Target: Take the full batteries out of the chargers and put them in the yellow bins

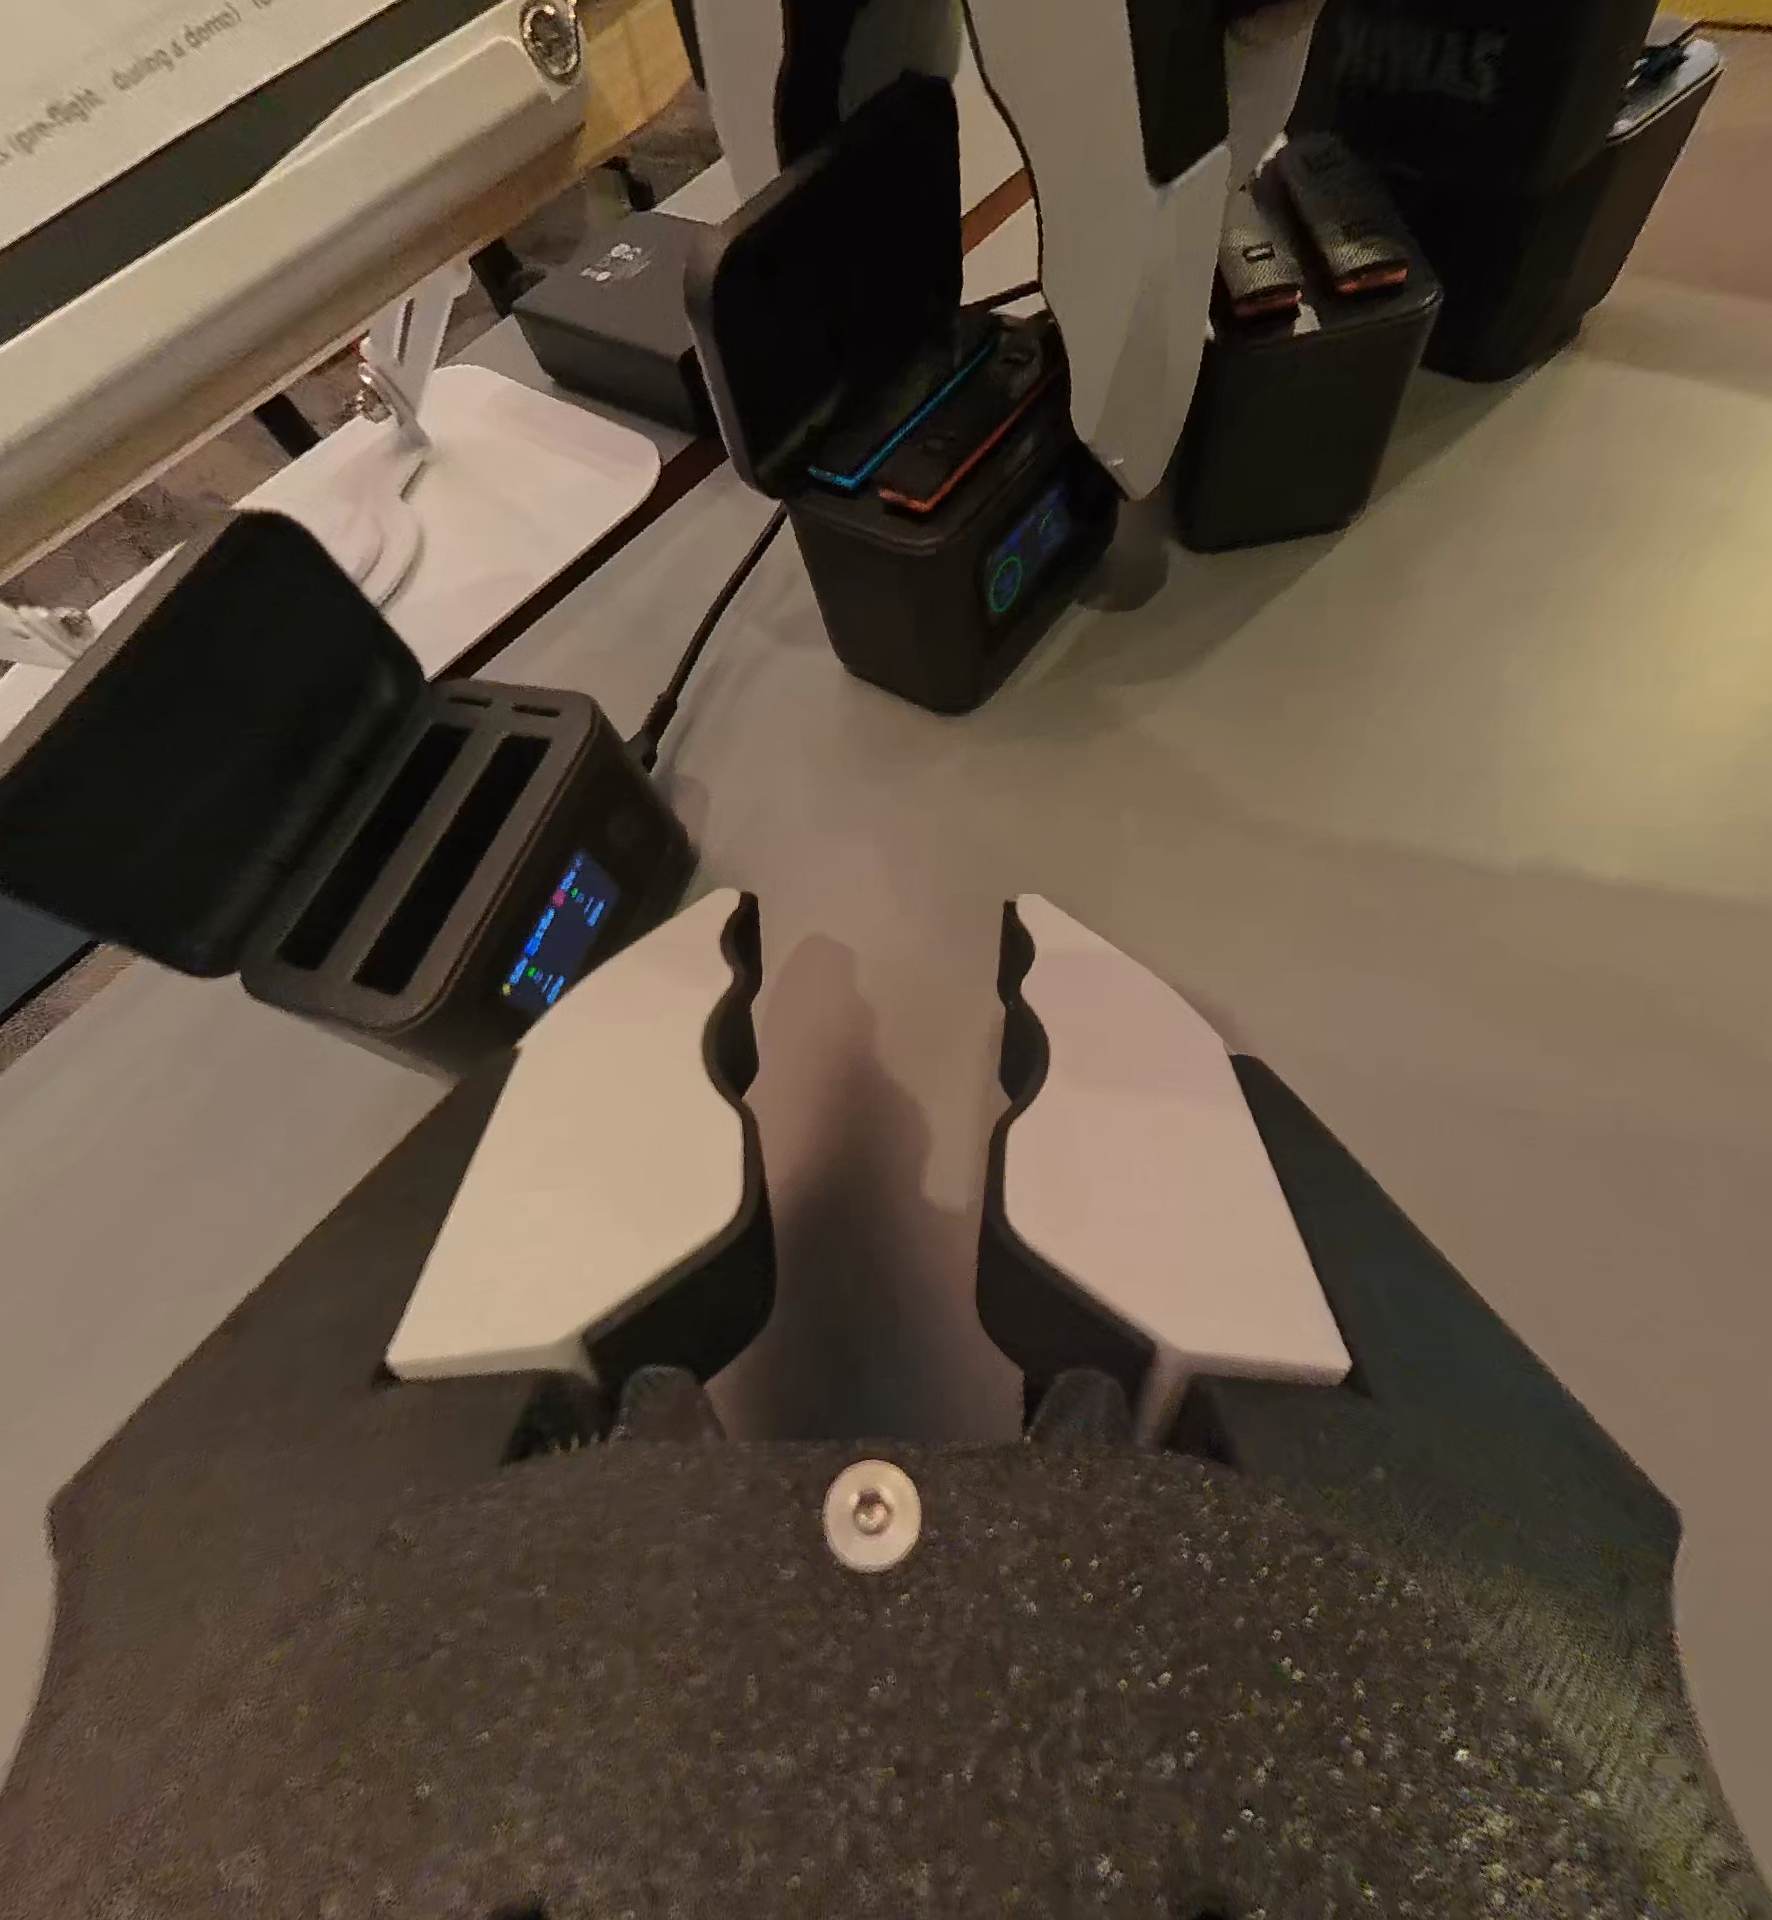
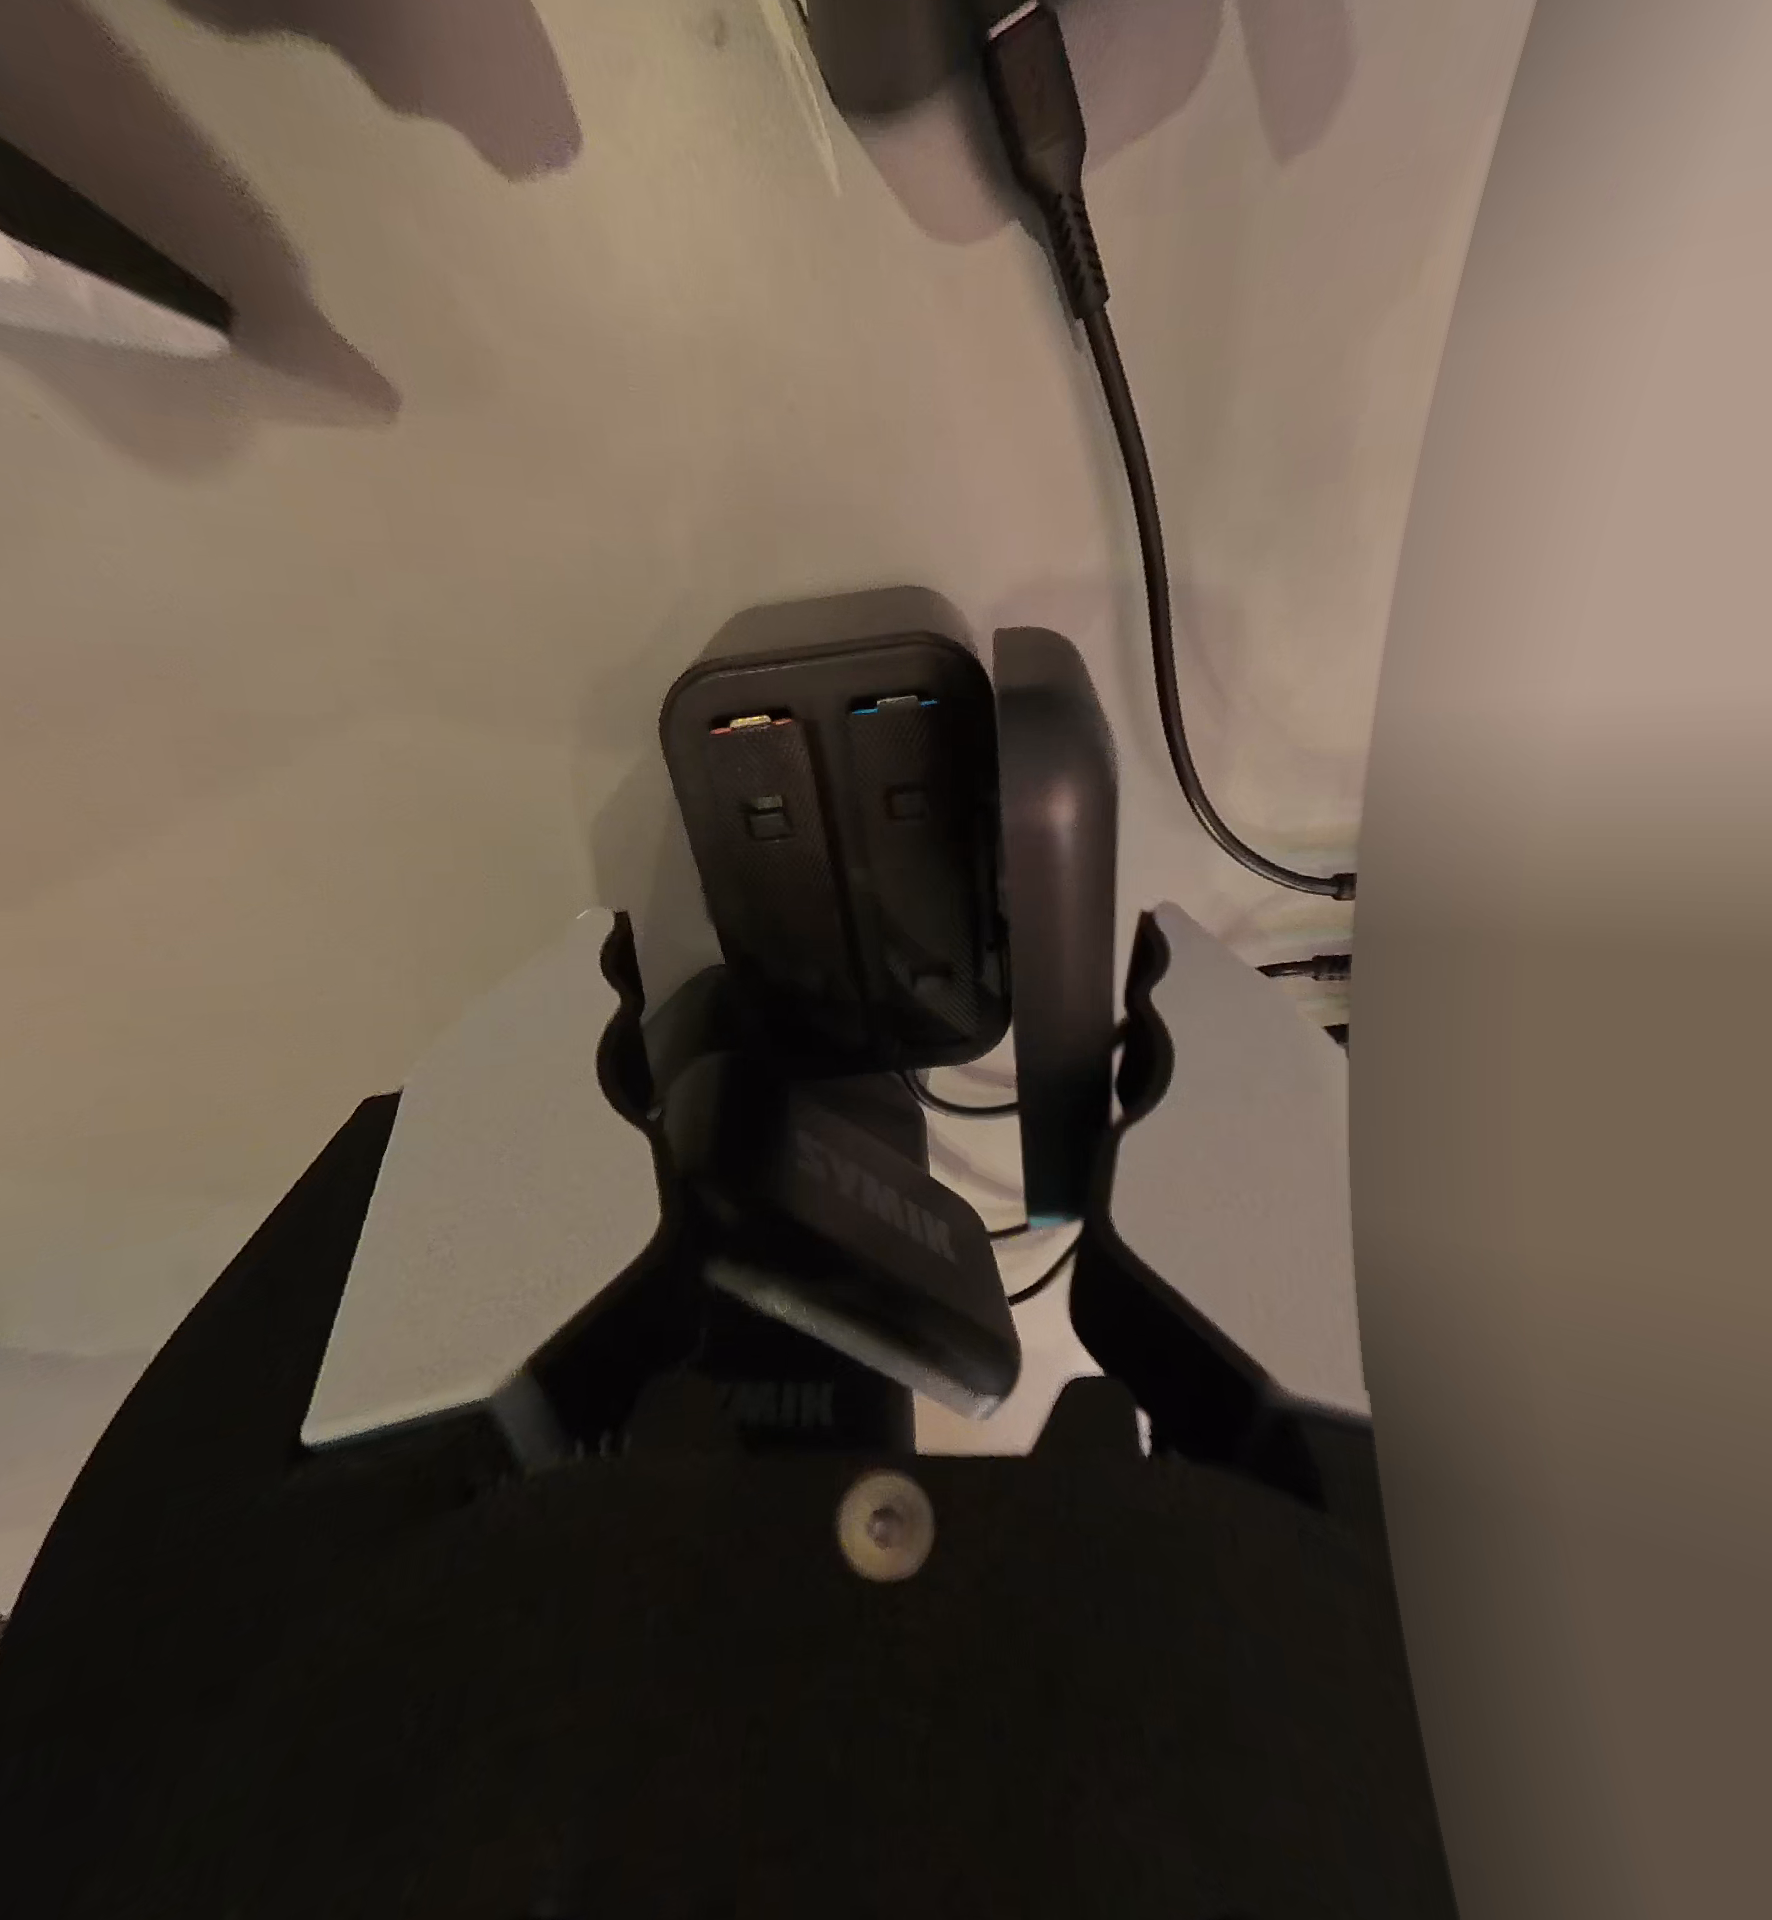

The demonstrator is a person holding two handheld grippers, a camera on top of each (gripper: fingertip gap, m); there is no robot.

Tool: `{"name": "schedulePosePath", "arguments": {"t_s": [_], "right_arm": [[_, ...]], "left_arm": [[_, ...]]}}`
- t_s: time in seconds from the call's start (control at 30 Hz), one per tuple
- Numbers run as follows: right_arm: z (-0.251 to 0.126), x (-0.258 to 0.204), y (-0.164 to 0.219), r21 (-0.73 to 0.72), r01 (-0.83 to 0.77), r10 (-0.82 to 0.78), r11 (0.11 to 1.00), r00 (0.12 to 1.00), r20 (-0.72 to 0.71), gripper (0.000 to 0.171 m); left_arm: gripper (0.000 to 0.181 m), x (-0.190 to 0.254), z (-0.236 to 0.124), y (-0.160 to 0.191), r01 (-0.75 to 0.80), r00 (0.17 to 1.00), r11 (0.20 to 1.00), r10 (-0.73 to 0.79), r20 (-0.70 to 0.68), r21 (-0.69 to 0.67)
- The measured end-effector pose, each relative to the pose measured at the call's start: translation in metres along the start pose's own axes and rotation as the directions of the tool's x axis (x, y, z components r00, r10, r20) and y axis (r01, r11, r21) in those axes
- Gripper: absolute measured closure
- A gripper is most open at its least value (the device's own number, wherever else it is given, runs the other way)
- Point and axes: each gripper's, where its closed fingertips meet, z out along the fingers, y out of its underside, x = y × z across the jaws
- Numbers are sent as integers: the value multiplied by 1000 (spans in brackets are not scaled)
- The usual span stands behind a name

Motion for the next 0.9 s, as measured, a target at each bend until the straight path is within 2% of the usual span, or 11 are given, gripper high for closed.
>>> {"name": "schedulePosePath", "arguments": {"t_s": [0.2,0.43,0.53,0.6,0.9], "right_arm": [[-34,-5,-10,134,5,0,991,999,-37,79],[-72,-19,-9,293,19,10,956,995,-96,79],[-79,-25,-6,338,21,15,941,995,-103,80],[-80,-29,-1,349,20,17,937,994,-105,81],[-74,-36,3,387,0,34,922,996,-81,86]], "left_arm": [[116,11,37,-16,14,990,999,-18,-140,-33],[104,17,84,-33,56,971,993,-78,-225,-103],[107,19,94,-34,50,968,991,-79,-239,-125],[121,14,97,-35,56,971,991,-82,-225,-121],[125,11,74,-21,60,964,990,-91,-249,-132]]}}
